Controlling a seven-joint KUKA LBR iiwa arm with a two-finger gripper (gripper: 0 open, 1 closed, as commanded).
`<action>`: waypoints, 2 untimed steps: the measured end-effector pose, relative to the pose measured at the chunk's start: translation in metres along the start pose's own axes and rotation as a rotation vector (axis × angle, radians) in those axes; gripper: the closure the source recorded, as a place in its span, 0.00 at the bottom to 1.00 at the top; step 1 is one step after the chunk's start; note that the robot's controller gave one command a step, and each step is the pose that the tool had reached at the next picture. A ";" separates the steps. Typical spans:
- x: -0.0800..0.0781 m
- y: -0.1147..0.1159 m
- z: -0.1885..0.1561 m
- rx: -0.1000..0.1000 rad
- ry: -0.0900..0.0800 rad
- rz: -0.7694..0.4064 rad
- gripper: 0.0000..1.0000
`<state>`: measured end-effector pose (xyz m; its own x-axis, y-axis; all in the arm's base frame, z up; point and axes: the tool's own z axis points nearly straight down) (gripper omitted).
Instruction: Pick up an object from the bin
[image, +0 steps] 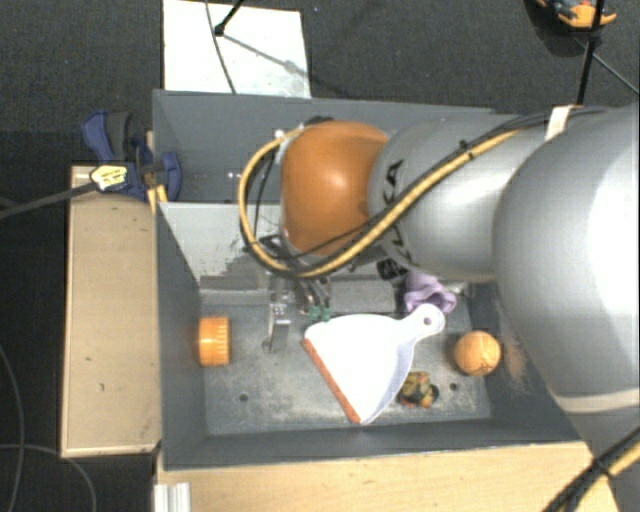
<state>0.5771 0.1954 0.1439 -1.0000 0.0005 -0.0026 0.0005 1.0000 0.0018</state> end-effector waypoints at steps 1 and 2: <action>0.027 -0.024 -0.033 0.003 0.011 0.057 0.00; 0.014 -0.054 -0.086 0.001 0.001 0.025 0.00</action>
Offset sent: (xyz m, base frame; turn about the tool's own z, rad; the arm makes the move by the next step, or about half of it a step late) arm -0.0028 -0.0707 0.1060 -0.0064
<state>0.5624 0.1411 0.2301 -0.9997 0.0251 -0.0012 0.0251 0.9997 0.0010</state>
